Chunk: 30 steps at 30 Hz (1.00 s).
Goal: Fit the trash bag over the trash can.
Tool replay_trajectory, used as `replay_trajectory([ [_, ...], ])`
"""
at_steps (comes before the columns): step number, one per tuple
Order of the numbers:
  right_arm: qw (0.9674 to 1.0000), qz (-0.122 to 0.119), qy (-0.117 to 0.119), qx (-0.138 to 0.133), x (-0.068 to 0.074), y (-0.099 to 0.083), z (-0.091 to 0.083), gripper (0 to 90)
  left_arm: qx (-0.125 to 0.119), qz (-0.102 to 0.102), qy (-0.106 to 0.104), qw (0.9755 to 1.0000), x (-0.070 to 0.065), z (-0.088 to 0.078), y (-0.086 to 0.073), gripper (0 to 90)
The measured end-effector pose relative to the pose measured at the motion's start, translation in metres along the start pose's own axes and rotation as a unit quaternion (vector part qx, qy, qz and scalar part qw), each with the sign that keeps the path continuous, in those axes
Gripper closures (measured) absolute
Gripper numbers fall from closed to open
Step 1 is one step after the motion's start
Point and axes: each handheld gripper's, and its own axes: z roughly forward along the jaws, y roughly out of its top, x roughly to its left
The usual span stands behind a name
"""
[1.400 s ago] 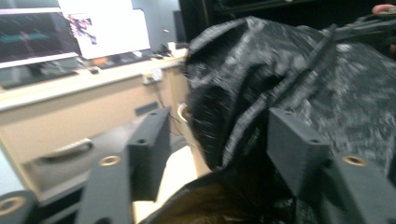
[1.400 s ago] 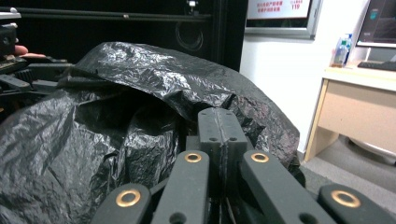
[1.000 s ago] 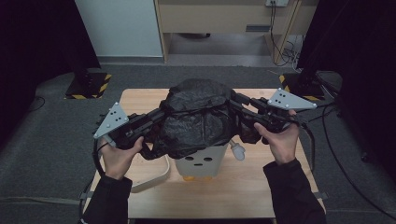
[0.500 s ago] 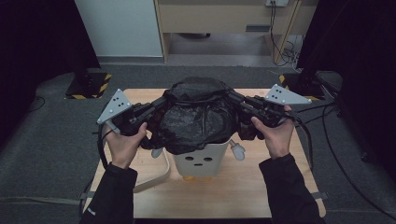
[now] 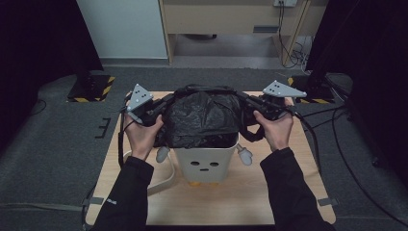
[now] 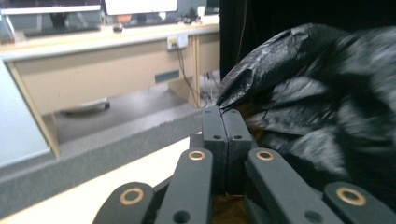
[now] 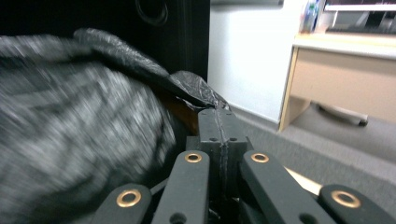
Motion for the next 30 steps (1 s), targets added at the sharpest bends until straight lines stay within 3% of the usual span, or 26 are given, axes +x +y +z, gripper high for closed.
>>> replay_trajectory([
  [4, 0.9994, 0.011, 0.001, 0.033, -0.003, -0.016, 0.010, 90.0, 0.045, -0.026, -0.005, 0.9986, 0.005, 0.013, -0.015, 89.8],
  [6, 0.9985, 0.016, 0.002, 0.052, -0.006, -0.024, 0.012, 90.0, 0.054, -0.028, -0.005, 0.9982, 0.004, 0.015, -0.019, 89.9],
  [8, 0.9978, 0.018, 0.002, 0.064, -0.007, -0.028, 0.013, 90.0, 0.088, -0.042, -0.015, 0.9952, 0.004, 0.017, -0.025, 90.0],
  [9, 0.9960, 0.022, 0.004, 0.087, -0.009, -0.036, 0.014, 90.0, 0.112, -0.060, -0.023, 0.9917, 0.004, 0.018, -0.029, 90.0],
  [12, 0.9932, 0.029, 0.013, 0.112, -0.010, -0.043, 0.013, 90.0, 0.120, -0.086, -0.033, 0.9885, 0.005, 0.015, -0.031, 89.9],
  [13, 0.9923, 0.028, 0.017, 0.119, -0.009, -0.045, 0.012, 90.0, 0.118, -0.084, -0.028, 0.9891, 0.004, 0.013, -0.032, 88.6],
  [14, 0.9913, 0.028, 0.022, 0.127, -0.009, -0.047, 0.011, 90.0, 0.109, -0.081, -0.015, 0.9906, 0.004, 0.011, -0.032, 83.1],
  [16, 0.9926, 0.028, 0.021, 0.116, -0.010, -0.046, 0.005, 90.0, 0.062, -0.085, 0.023, 0.9942, 0.006, 0.004, -0.032, 56.5],
  [17, 0.9942, 0.031, 0.016, 0.102, -0.011, -0.044, 0.001, 86.8, 0.047, -0.085, 0.030, 0.9948, 0.008, 0.000, -0.031, 49.2],
  [19, 0.9965, 0.039, 0.011, 0.074, -0.014, -0.039, -0.007, 78.8, 0.001, -0.096, 0.043, 0.9944, 0.012, -0.011, -0.029, 43.3],
  [20, 0.9965, 0.039, 0.011, 0.074, -0.014, -0.039, -0.007, 78.8, 0.001, -0.096, 0.043, 0.9944, 0.012, -0.011, -0.029, 40.0],
  [21, 0.9974, 0.048, 0.011, 0.052, -0.015, -0.035, -0.012, 74.6, -0.021, -0.101, 0.053, 0.9932, 0.013, -0.020, -0.026, 40.0],
  [22, 0.9981, 0.060, 0.009, 0.015, -0.017, -0.028, -0.024, 69.0, -0.032, -0.104, 0.054, 0.9926, 0.014, -0.025, -0.024, 38.0],
  [23, 0.9983, 0.058, 0.006, 0.002, -0.017, -0.024, -0.030, 66.5, -0.060, -0.110, 0.054, 0.9906, 0.015, -0.041, -0.021, 37.8],
  [26, 0.9977, 0.057, 0.012, -0.035, -0.012, -0.014, -0.048, 61.9, -0.093, -0.110, 0.050, 0.9884, 0.012, -0.065, -0.018, 36.0],
  [27, 0.9972, 0.056, 0.017, -0.046, -0.009, -0.011, -0.054, 60.9, -0.093, -0.110, 0.050, 0.9884, 0.012, -0.065, -0.018, 35.8],
  [28, 0.9972, 0.056, 0.017, -0.046, -0.009, -0.011, -0.054, 60.9, -0.101, -0.109, 0.039, 0.9881, 0.010, -0.071, -0.017, 35.8],
  [29, 0.9954, 0.060, 0.038, -0.064, 0.001, -0.007, -0.064, 58.4, -0.109, -0.112, 0.008, 0.9877, 0.002, -0.079, -0.016, 36.0],
  [30, 0.9949, 0.059, 0.046, -0.068, 0.005, -0.006, -0.066, 57.4, -0.108, -0.110, -0.007, 0.9880, -0.003, -0.081, -0.016, 36.3],
])
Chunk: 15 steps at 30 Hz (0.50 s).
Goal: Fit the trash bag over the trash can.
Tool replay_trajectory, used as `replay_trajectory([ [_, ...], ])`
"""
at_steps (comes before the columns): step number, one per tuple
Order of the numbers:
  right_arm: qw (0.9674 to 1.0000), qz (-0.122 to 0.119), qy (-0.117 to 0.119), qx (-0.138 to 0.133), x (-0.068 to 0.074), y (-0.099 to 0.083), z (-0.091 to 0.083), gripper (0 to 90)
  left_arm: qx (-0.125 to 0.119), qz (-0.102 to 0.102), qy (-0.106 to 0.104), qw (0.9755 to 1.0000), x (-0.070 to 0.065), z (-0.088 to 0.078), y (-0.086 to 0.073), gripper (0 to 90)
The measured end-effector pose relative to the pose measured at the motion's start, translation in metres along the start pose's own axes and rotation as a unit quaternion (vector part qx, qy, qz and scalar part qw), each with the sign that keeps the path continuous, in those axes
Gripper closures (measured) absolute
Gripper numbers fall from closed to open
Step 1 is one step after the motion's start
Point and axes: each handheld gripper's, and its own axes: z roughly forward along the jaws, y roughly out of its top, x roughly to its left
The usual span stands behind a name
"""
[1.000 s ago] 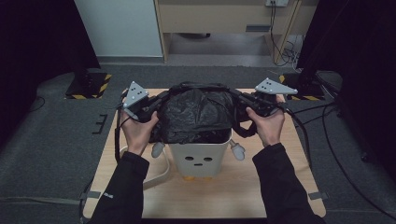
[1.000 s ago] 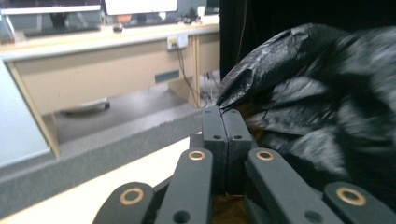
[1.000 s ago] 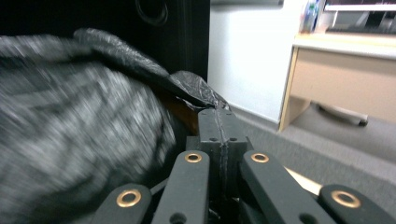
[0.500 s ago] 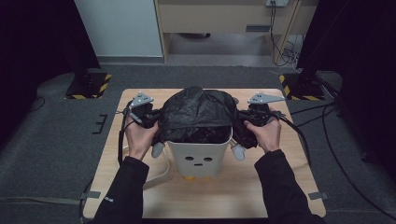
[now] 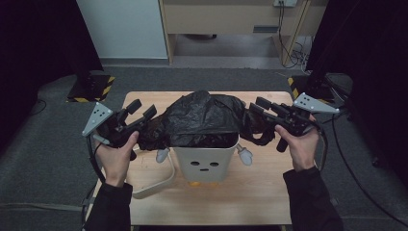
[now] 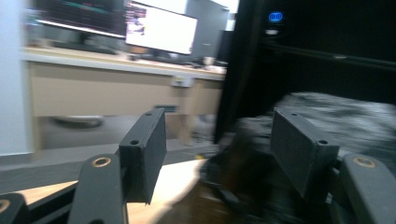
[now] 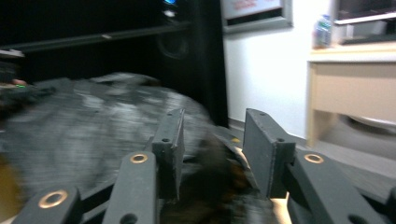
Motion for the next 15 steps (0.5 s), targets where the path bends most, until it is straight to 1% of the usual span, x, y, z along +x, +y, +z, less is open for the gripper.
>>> replay_trajectory([
  [1, 0.9999, -0.001, 0.010, -0.003, 0.006, 0.000, -0.002, 55.8, 0.000, 0.000, 0.000, 1.0000, 0.000, 0.000, 0.000, 36.5],
  [2, 0.9998, -0.003, 0.020, -0.005, 0.012, 0.000, -0.003, 54.8, 0.007, 0.004, -0.029, 0.9995, -0.010, -0.002, -0.002, 36.5],
  [3, 0.9995, -0.003, 0.030, -0.005, 0.018, -0.001, -0.004, 54.1, 0.009, 0.005, -0.041, 0.9991, -0.015, -0.002, -0.004, 36.9],
  [4, 0.9995, -0.003, 0.030, -0.005, 0.018, -0.001, -0.004, 54.1, 0.009, 0.005, -0.041, 0.9991, -0.015, -0.002, -0.004, 38.5],
  [5, 0.9987, -0.004, 0.051, -0.004, 0.029, -0.003, -0.004, 52.6, 0.014, 0.005, -0.058, 0.9982, -0.023, -0.003, -0.009, 39.9],
  [6, 0.9983, -0.004, 0.059, -0.001, 0.034, -0.005, -0.004, 52.4, 0.019, 0.006, -0.064, 0.9978, -0.025, -0.003, -0.011, 41.5],
  [7, 0.9979, -0.004, 0.065, 0.004, 0.038, -0.007, -0.003, 52.4, 0.022, 0.006, -0.067, 0.9975, -0.027, -0.003, -0.012, 44.1],
  [8, 0.9979, -0.004, 0.065, 0.004, 0.038, -0.007, -0.003, 52.4, 0.022, 0.006, -0.067, 0.9975, -0.027, -0.003, -0.012, 46.9],
  [9, 0.9973, -0.007, 0.071, 0.017, 0.043, -0.012, 0.000, 55.0, 0.028, 0.007, -0.068, 0.9972, -0.027, -0.002, -0.014, 50.4],
  [10, 0.9971, -0.009, 0.073, 0.020, 0.044, -0.013, 0.001, 58.6, 0.037, 0.000, -0.075, 0.9965, -0.027, -0.001, -0.016, 53.6],
  [11, 0.9967, -0.009, 0.077, 0.026, 0.045, -0.014, 0.002, 61.7, 0.037, -0.007, -0.080, 0.9961, -0.026, 0.000, -0.017, 57.0],
  [13, 0.9970, -0.010, 0.073, 0.022, 0.046, -0.016, 0.002, 67.8, 0.036, -0.015, -0.089, 0.9953, -0.026, 0.001, -0.018, 62.3],
  [14, 0.9972, -0.011, 0.071, 0.021, 0.046, -0.016, 0.001, 73.9, 0.035, -0.019, -0.092, 0.9949, -0.026, 0.000, -0.018, 65.4],
  [15, 0.9975, -0.016, 0.066, 0.019, 0.046, -0.016, 0.000, 78.9, 0.034, -0.019, -0.095, 0.9947, -0.027, 0.000, -0.018, 70.9],
])
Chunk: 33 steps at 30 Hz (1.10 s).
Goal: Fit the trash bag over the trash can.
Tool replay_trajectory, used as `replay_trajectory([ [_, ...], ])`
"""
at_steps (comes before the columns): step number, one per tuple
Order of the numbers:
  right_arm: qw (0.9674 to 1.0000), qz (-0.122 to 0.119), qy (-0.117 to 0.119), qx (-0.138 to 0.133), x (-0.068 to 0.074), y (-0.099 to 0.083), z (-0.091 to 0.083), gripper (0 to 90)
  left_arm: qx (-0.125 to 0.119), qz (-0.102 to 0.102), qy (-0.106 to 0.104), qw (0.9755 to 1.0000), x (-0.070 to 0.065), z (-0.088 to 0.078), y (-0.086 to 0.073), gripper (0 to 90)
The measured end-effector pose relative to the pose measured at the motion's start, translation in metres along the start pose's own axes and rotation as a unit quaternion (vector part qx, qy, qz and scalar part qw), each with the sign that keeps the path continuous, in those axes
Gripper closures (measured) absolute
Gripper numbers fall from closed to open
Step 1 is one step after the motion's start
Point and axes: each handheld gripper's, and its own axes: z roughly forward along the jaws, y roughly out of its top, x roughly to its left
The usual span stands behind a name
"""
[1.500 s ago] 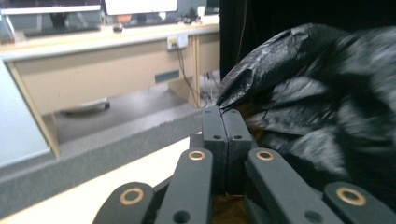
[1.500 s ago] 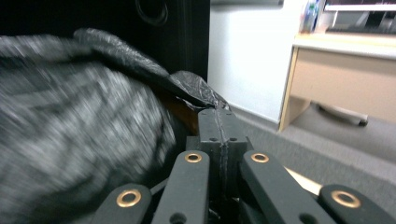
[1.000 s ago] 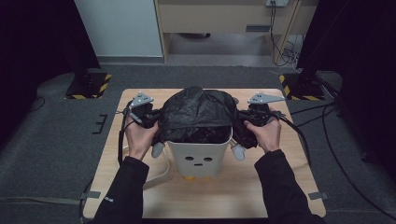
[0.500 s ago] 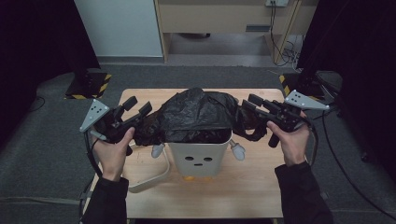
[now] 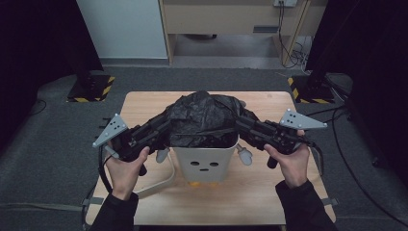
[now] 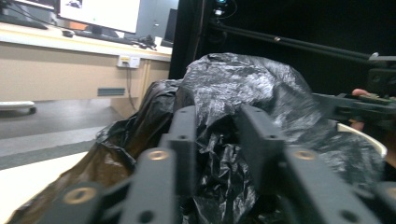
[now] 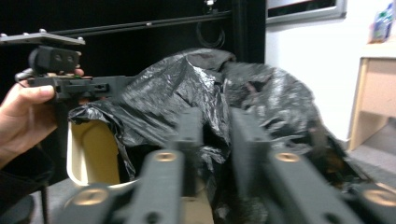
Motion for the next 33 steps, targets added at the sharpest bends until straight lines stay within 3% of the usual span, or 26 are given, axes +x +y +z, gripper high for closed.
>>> replay_trajectory([
  [1, 1.0000, 0.000, 0.000, 0.000, 0.000, 0.000, 0.000, 78.9, 0.000, 0.000, 0.000, 1.0000, 0.000, 0.000, 0.000, 75.2],
  [3, 0.9999, -0.008, -0.004, -0.005, 0.002, 0.000, -0.003, 90.0, 0.004, 0.003, -0.003, 1.0000, -0.004, -0.002, 0.001, 83.8],
  [6, 0.9998, -0.020, -0.006, 0.000, 0.006, 0.002, -0.006, 90.0, 0.015, 0.016, -0.004, 0.9998, -0.008, -0.006, 0.004, 90.0],
  [13, 0.9997, -0.003, 0.024, -0.006, 0.014, 0.005, -0.016, 90.0, 0.021, 0.007, -0.034, 0.9992, -0.017, -0.024, 0.005, 90.0],
  [19, 0.9986, 0.003, 0.050, 0.017, 0.030, -0.002, -0.031, 90.0, 0.031, -0.008, -0.074, 0.9968, -0.030, -0.041, -0.007, 90.0],
  [23, 0.9971, 0.019, 0.065, 0.033, 0.036, -0.004, -0.040, 90.0, 0.047, -0.005, -0.085, 0.9952, -0.033, -0.042, -0.016, 90.0],
  [26, 0.9963, 0.022, 0.056, 0.061, 0.035, -0.012, -0.038, 90.0, 0.070, -0.003, -0.084, 0.9940, -0.035, -0.035, -0.024, 90.0],
  [28, 0.9956, 0.021, 0.039, 0.083, 0.031, -0.018, -0.035, 90.0, 0.090, 0.002, -0.069, 0.9935, -0.035, -0.032, -0.029, 90.0],
  [33, 0.9941, 0.030, 0.004, 0.104, 0.017, -0.030, -0.030, 90.0, 0.102, 0.002, -0.056, 0.9933, -0.033, -0.028, -0.034, 90.0],
])
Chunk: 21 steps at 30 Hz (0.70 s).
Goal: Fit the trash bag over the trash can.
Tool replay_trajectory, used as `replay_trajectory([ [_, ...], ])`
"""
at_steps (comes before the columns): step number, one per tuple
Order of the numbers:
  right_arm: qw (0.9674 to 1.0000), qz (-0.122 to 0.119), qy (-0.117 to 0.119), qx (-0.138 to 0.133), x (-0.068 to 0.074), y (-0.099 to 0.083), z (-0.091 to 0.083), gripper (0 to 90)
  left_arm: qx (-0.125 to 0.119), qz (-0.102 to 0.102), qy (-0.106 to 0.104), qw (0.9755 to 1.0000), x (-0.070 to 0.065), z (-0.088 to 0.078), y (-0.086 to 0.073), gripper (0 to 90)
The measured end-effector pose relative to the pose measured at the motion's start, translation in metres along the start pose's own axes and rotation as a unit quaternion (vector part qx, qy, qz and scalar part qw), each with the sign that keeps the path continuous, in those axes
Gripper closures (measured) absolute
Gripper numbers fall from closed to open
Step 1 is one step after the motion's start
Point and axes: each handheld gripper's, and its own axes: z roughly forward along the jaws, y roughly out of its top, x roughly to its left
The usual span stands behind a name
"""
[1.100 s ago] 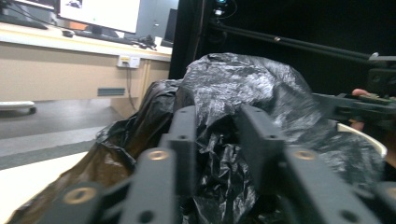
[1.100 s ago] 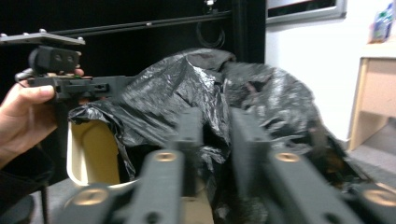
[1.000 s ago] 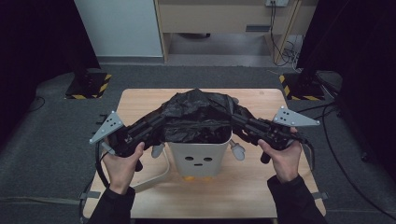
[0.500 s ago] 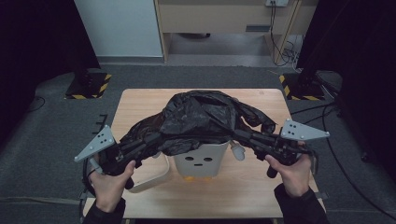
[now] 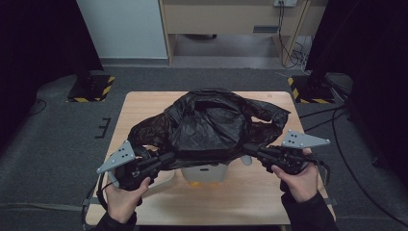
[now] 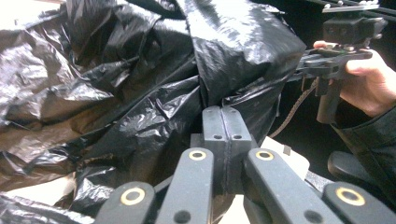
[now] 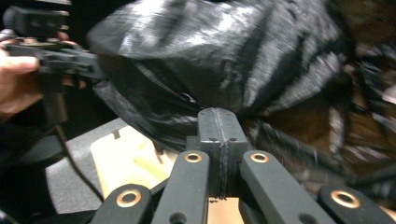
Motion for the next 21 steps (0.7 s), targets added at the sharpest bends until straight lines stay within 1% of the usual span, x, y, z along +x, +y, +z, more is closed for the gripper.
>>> replay_trajectory([
  [1, 1.0000, 0.002, -0.006, 0.005, -0.002, -0.002, 0.001, 90.0, 0.002, 0.005, 0.006, 1.0000, -0.001, 0.002, -0.001, 89.3],
  [2, 0.9998, -0.003, -0.016, 0.013, -0.004, -0.003, 0.002, 90.0, -0.003, 0.008, 0.011, 0.9999, -0.001, 0.001, 0.000, 85.2],
  [3, 0.9995, -0.007, -0.024, 0.020, -0.005, -0.004, 0.003, 90.0, -0.012, 0.011, 0.012, 0.9998, 0.000, -0.001, 0.001, 80.4],
  [4, 0.9995, -0.007, -0.024, 0.020, -0.005, -0.004, 0.003, 90.0, -0.012, 0.011, 0.012, 0.9998, 0.000, -0.001, 0.001, 74.4],
  [5, 0.9996, -0.006, -0.022, 0.017, -0.006, -0.005, 0.001, 90.0, -0.042, 0.025, 0.031, 0.9983, -0.001, -0.008, 0.006, 68.1],
  [6, 0.9996, -0.006, -0.022, 0.015, -0.006, -0.004, 0.000, 90.0, -0.058, 0.032, 0.038, 0.9971, -0.001, -0.011, 0.009, 64.3],
  [7, 0.9997, -0.008, -0.020, 0.010, -0.007, -0.003, -0.002, 88.7, -0.072, 0.035, 0.046, 0.9957, -0.001, -0.014, 0.012, 61.0],
  [8, 0.9998, -0.008, -0.020, 0.002, -0.007, -0.002, -0.004, 83.9, -0.085, 0.040, 0.062, 0.9936, 0.000, -0.017, 0.015, 55.4],
  [9, 0.9998, -0.005, -0.019, -0.009, -0.007, 0.000, -0.006, 77.1, -0.092, 0.046, 0.074, 0.9919, 0.001, -0.019, 0.017, 51.1],
  [10, 0.9996, -0.003, -0.020, -0.021, -0.007, 0.002, -0.008, 72.3, -0.098, 0.047, 0.082, 0.9907, 0.002, -0.021, 0.019, 48.4],
  [11, 0.9993, -0.003, -0.022, -0.032, -0.007, 0.003, -0.011, 69.2, -0.107, 0.048, 0.090, 0.9890, 0.004, -0.022, 0.021, 46.3],
  [12, 0.9989, 0.000, -0.024, -0.040, -0.008, 0.005, -0.013, 65.1, -0.112, 0.052, 0.100, 0.9873, 0.006, -0.023, 0.023, 44.0],
  [13, 0.9983, 0.004, -0.027, -0.051, -0.008, 0.006, -0.015, 62.3, -0.114, 0.056, 0.109, 0.9859, 0.009, -0.024, 0.025, 42.6],
  [14, 0.9977, 0.003, -0.031, -0.060, -0.009, 0.007, -0.016, 60.8, -0.116, 0.060, 0.117, 0.9845, 0.013, -0.025, 0.027, 41.2],
  [16, 0.9966, 0.002, -0.038, -0.073, -0.011, 0.009, -0.017, 53.5, -0.122, 0.062, 0.135, 0.9814, 0.021, -0.027, 0.030, 38.9],
  [18, 0.9953, 0.000, -0.048, -0.085, -0.014, 0.011, -0.017, 48.6, -0.124, 0.062, 0.148, 0.9792, 0.029, -0.030, 0.032, 37.5],
  [21, 0.9931, -0.003, -0.057, -0.102, -0.018, 0.017, -0.016, 46.5, -0.123, 0.059, 0.167, 0.9763, 0.039, -0.034, 0.036, 35.6],
])
